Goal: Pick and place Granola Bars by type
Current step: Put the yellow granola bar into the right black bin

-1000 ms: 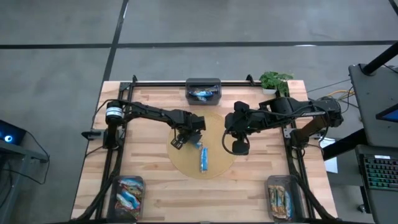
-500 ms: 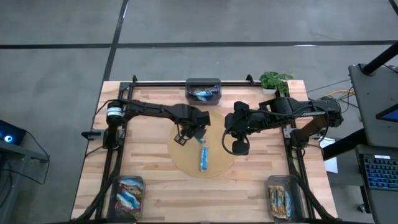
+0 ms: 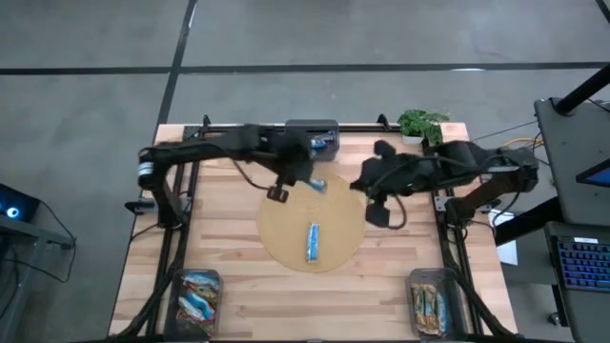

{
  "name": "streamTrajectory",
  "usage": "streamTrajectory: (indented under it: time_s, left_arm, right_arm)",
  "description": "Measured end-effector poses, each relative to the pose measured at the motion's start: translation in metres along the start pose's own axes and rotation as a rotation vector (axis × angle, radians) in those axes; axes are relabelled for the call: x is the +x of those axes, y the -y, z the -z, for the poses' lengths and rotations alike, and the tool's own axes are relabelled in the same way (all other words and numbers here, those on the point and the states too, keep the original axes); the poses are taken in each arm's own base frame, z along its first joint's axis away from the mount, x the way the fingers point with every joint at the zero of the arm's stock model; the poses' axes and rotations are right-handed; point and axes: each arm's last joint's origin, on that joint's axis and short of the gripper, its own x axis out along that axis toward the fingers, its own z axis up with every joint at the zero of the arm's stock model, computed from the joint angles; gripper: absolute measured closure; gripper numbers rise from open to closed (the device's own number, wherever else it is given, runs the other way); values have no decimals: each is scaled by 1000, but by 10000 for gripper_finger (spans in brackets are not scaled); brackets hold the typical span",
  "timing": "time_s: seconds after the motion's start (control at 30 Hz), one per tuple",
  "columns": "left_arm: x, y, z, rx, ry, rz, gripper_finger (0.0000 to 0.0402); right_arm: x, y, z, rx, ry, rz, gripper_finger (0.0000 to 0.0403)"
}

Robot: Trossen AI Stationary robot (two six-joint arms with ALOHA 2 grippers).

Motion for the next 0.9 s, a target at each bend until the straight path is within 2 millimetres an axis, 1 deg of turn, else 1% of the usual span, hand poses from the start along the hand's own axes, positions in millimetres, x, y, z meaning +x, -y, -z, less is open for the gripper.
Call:
streamTrajectory:
  time_s: [0.17,0.2,0.27,0.3,0.37,0.4,0.47,0.5,0.6,0.7,0.77,0.9]
  left_arm:
    - [-55,-7,3,-122,271,-52,361]
    - [-67,-9,4,-148,335,-73,361]
    - [-86,-11,3,-187,453,-110,361]
    - [-98,-13,4,-208,519,-139,361]
    - [-113,-15,3,-230,612,-176,361]
    - [-125,-15,4,-243,674,-202,361]
    - [-135,-15,5,-259,737,-226,361]
    - [-144,-16,6,-270,788,-246,361]
    - [-155,-19,4,-307,885,-271,361]
    - [-160,-21,1,-320,959,-255,361]
    - [-161,-22,-1,-328,998,-233,361]
    - [-152,-26,-7,-357,1016,-196,361]
  right_arm:
    - [-24,8,-5,3,142,51,394]
    - [-30,11,-7,5,184,56,394]
    - [-36,13,-9,7,235,95,394]
    - [-41,15,-11,23,278,120,394]
    - [-47,19,-13,46,327,191,394]
    - [-52,21,-14,59,358,213,394]
    - [-58,23,-15,63,389,226,390]
    - [-63,26,-15,76,414,226,385]
    - [-72,30,-18,114,472,215,359]
    - [-77,31,-22,140,526,204,318]
    - [-79,32,-24,147,556,198,285]
    - [-79,29,-30,131,602,195,217]
